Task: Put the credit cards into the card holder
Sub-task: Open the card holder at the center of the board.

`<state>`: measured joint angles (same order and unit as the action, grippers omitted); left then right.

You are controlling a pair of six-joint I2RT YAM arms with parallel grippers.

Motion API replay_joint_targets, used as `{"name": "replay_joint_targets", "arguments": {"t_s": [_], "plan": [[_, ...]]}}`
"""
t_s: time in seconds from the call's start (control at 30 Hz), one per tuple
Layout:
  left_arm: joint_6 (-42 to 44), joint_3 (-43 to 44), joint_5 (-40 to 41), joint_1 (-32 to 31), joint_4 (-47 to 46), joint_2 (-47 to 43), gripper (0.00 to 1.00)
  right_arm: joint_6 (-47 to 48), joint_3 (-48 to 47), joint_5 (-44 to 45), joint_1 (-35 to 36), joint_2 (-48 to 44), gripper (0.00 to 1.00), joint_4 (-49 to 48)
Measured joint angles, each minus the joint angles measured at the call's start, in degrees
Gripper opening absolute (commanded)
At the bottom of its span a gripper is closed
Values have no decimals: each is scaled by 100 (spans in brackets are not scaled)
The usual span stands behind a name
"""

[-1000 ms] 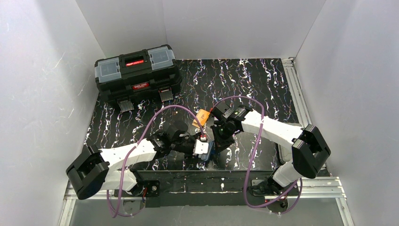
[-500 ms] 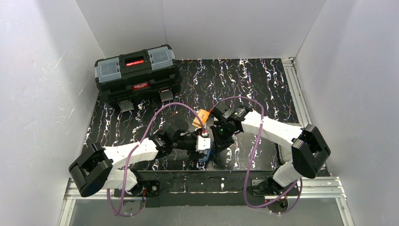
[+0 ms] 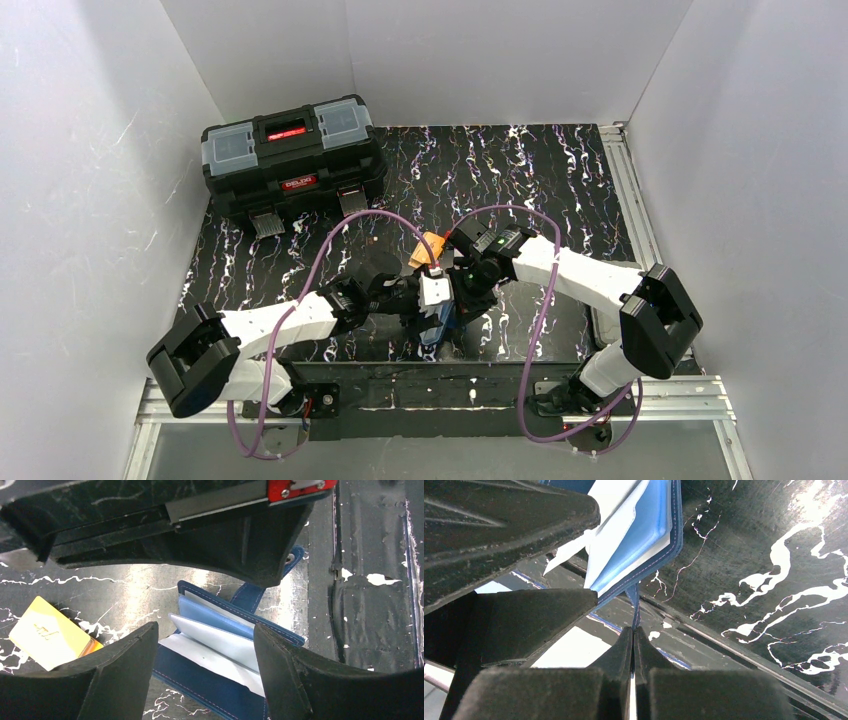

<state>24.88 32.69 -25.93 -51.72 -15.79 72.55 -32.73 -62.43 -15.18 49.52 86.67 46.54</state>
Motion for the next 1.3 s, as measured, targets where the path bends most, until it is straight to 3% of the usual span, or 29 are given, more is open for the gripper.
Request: {"name": "replay_joint_targets", "arguments": {"t_s": [0.5,0.9,1.17,1.3], "plan": [[118,-92,116,0,2,0,68,2,46,-20,2,7,1,-28],[737,-352,343,-22,387,0,67,2,444,-13,2,7,1,-219],[1023,-452,479,-22,586,-2,64,0,841,33,0,168,1,-476],[1097,-487,479,-22,643,-2,57,-4,999,72,2,278,1,-590]]}}
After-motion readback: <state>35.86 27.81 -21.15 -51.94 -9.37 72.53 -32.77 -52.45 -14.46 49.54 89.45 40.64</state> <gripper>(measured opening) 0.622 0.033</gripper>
